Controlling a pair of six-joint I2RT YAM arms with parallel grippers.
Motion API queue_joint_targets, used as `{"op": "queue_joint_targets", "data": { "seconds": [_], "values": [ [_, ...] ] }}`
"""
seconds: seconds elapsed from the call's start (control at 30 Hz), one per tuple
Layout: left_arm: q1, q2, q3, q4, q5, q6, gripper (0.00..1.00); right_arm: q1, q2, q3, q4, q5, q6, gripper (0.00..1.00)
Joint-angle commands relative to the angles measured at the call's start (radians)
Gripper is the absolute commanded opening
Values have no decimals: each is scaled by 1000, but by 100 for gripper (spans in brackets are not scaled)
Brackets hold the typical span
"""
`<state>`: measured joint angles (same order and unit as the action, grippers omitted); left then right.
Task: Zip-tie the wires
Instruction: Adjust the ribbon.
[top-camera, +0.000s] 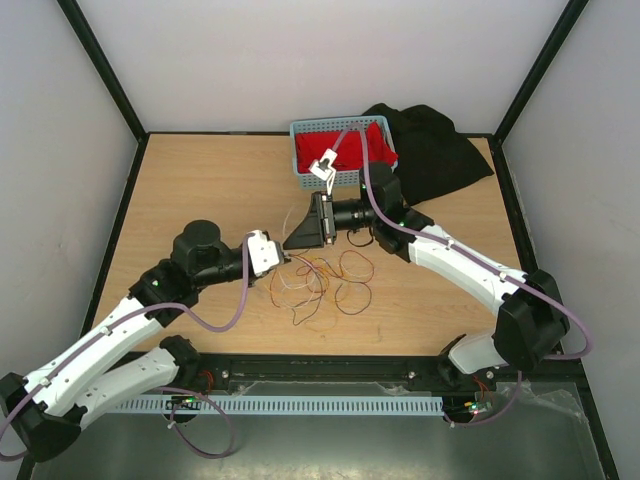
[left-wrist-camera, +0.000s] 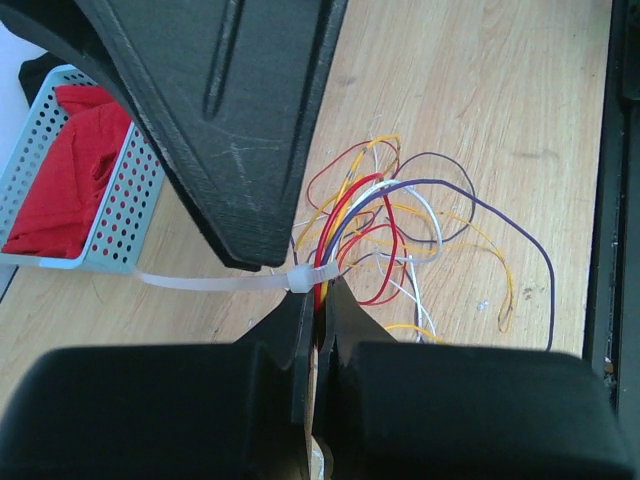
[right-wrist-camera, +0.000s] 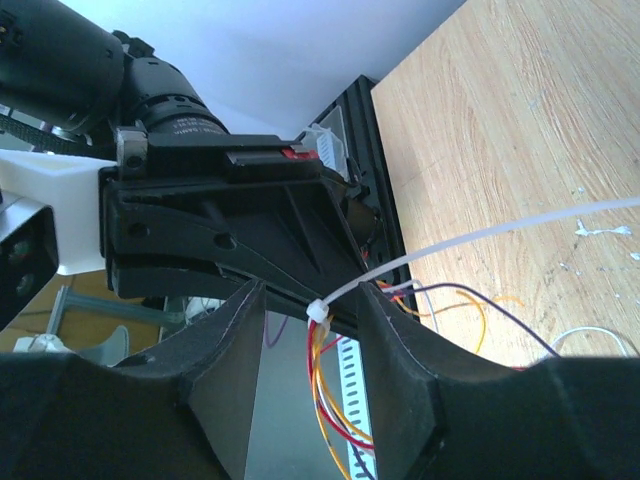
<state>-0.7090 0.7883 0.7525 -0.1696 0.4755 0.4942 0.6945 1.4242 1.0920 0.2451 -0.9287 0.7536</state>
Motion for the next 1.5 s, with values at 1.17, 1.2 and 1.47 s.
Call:
{"op": "queue_joint_targets", "data": {
  "seconds": [1.17, 1.2, 1.47],
  "values": [
    [-107, -9, -1, 1, -149, 70, 0, 5, 68, 12, 87, 66, 52, 0],
    [-106, -9, -2, 0, -157, 65, 0, 5, 64, 14, 86, 69, 52, 0],
    [-106, -30, -33, 0, -229, -46, 31, 8, 14, 31, 45, 123, 27, 0]
  ]
}}
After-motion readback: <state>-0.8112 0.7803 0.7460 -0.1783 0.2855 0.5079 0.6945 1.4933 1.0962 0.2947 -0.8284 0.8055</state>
